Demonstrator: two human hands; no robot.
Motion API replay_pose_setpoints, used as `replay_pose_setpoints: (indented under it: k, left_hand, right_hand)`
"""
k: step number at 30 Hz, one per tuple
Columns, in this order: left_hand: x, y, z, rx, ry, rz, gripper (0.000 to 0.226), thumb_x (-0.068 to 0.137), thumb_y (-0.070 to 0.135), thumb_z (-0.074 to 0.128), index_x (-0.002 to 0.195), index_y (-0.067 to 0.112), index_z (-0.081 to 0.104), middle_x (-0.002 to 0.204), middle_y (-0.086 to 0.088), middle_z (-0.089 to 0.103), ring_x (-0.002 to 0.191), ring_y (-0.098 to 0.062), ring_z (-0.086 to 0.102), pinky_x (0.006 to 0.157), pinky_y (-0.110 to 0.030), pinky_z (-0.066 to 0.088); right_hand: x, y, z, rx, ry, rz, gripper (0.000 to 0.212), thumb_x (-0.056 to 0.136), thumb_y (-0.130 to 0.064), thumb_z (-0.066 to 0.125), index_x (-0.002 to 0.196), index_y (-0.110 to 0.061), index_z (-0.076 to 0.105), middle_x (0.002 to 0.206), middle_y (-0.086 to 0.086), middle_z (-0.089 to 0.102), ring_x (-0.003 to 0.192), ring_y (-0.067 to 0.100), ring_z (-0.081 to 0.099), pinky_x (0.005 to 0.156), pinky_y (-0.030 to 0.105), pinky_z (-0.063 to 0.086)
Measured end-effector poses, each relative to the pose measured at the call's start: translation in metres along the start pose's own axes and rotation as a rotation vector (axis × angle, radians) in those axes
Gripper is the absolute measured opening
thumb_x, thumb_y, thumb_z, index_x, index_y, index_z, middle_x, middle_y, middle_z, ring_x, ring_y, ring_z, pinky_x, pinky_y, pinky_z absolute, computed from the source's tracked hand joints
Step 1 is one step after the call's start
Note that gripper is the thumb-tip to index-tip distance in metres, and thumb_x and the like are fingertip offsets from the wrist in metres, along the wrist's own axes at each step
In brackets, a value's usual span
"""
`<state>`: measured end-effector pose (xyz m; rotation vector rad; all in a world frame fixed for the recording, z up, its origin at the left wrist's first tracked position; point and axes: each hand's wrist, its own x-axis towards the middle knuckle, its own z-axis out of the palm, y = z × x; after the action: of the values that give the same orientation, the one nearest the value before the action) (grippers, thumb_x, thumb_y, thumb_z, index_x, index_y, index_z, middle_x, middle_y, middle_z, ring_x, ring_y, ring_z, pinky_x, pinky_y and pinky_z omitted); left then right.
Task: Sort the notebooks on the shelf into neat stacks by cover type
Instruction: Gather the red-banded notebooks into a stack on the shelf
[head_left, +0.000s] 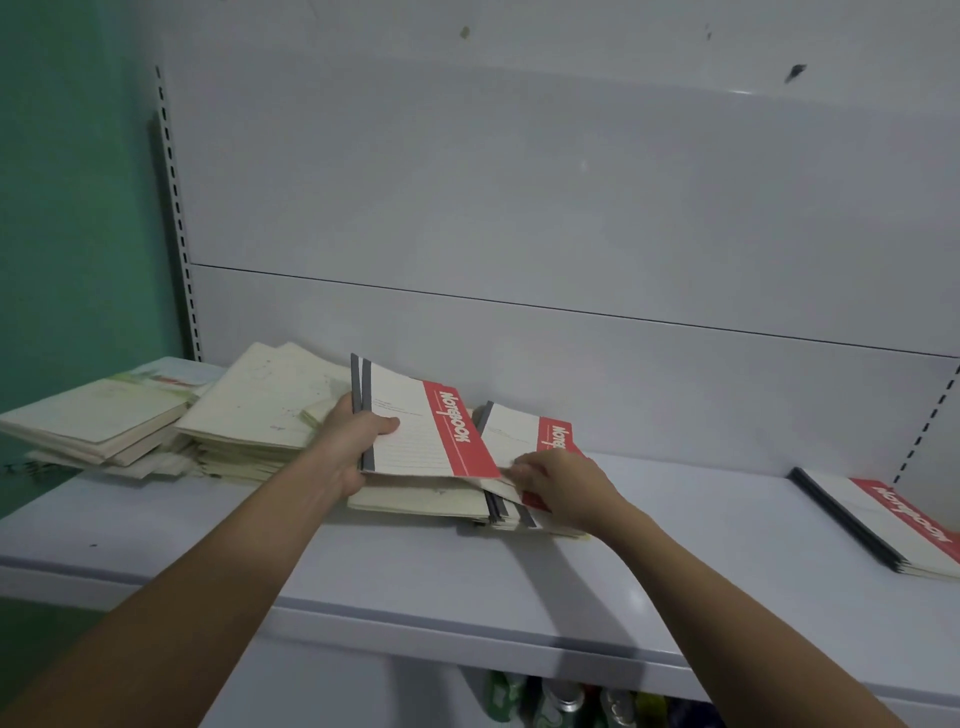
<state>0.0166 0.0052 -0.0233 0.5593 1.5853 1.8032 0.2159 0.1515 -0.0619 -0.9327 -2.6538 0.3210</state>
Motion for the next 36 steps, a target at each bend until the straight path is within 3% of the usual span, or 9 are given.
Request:
replay_pose_setpoints:
  k: [3,8,14,18,20,23,26,29,36]
  left_hand:
    - [0.001,0.003,0.004,-0.036,-0.014,0.001,0.040,0.094,-0.007,0.050,0.128,0.013,0.050,0.120,-0.009,0.064,0.098,-0.029,0.063,0.071,-0.037,0.053]
    - [-0.005,0.003,0.027,0.016,-0.094,0.024,0.039,0.096,-0.005,0.049,0.131,0.013,0.047,0.118,-0.010,0.063,0.092,-0.025,0.062,0.063,-0.034,0.052]
    - [-0.016,-0.010,0.090,-0.058,-0.230,-0.142,0.031,0.093,0.036,0.061,0.115,0.014,0.059,0.100,-0.014,0.070,0.080,-0.028,0.069,0.056,-0.037,0.057]
    - [-0.013,-0.019,0.127,-0.048,-0.244,-0.145,0.033,0.090,0.012,0.059,0.123,0.008,0.058,0.103,-0.020,0.070,0.078,-0.032,0.068,0.066,-0.044,0.058]
    - [-0.011,-0.025,0.148,-0.005,-0.228,-0.101,0.035,0.087,0.000,0.052,0.121,0.010,0.056,0.104,-0.019,0.068,0.083,-0.031,0.066,0.076,-0.048,0.057]
    - [-0.019,-0.034,0.192,0.024,-0.245,-0.072,0.037,0.087,-0.002,0.047,0.122,0.007,0.052,0.106,-0.018,0.066,0.088,-0.032,0.064,0.081,-0.048,0.053]
    - [-0.025,-0.049,0.249,-0.017,-0.244,-0.067,0.034,0.085,0.000,0.047,0.118,0.006,0.052,0.113,-0.020,0.064,0.086,-0.031,0.063,0.071,-0.039,0.053]
    - [-0.035,-0.073,0.312,0.038,-0.295,-0.109,0.033,0.085,0.006,0.044,0.118,0.010,0.049,0.109,-0.014,0.065,0.083,-0.024,0.062,0.062,-0.032,0.051]
    - [-0.054,-0.138,0.457,0.181,-0.482,-0.154,0.029,0.084,-0.008,0.053,0.110,0.003,0.062,0.102,-0.009,0.070,0.090,-0.022,0.065,0.070,-0.029,0.054]
  right_hand:
    - [0.003,0.005,-0.005,0.007,0.164,0.080,0.030,0.100,-0.023,0.035,0.082,-0.009,0.054,0.077,0.007,0.059,0.076,0.032,0.054,0.060,0.036,0.036]
    - [-0.008,0.010,-0.022,0.442,0.469,0.167,0.043,0.104,-0.032,0.034,0.071,-0.009,0.050,0.063,0.004,0.053,0.058,0.019,0.044,0.055,0.032,0.032]
    - [-0.041,0.004,-0.033,0.191,0.347,-0.124,0.033,0.103,-0.035,0.039,0.088,-0.018,0.063,0.067,-0.005,0.056,0.061,0.017,0.048,0.059,0.030,0.037]
    - [-0.065,0.039,-0.040,0.180,0.274,-0.177,0.032,0.102,-0.036,0.042,0.094,-0.015,0.066,0.079,0.000,0.066,0.071,0.020,0.055,0.069,0.036,0.046]
    - [-0.072,0.064,-0.049,0.324,0.213,-0.111,0.031,0.100,-0.037,0.048,0.106,-0.016,0.070,0.106,-0.002,0.071,0.088,0.016,0.062,0.080,0.033,0.052]
    - [-0.077,0.101,-0.066,0.577,0.300,0.027,0.034,0.099,-0.036,0.049,0.111,-0.010,0.069,0.118,-0.001,0.064,0.094,0.008,0.061,0.078,0.021,0.053]
    - [-0.086,0.150,-0.084,0.702,0.370,0.334,0.041,0.096,-0.032,0.054,0.132,-0.011,0.049,0.118,-0.005,0.057,0.095,0.010,0.060,0.078,0.025,0.049]
    - [-0.103,0.207,-0.093,1.009,0.311,0.502,0.032,0.094,-0.015,0.059,0.123,-0.003,0.052,0.106,0.003,0.067,0.089,0.021,0.067,0.072,0.031,0.058]
    - [-0.155,0.345,-0.123,0.877,0.529,0.738,0.057,0.090,-0.008,0.066,0.142,-0.008,0.043,0.119,0.003,0.059,0.102,0.023,0.063,0.082,0.035,0.055]
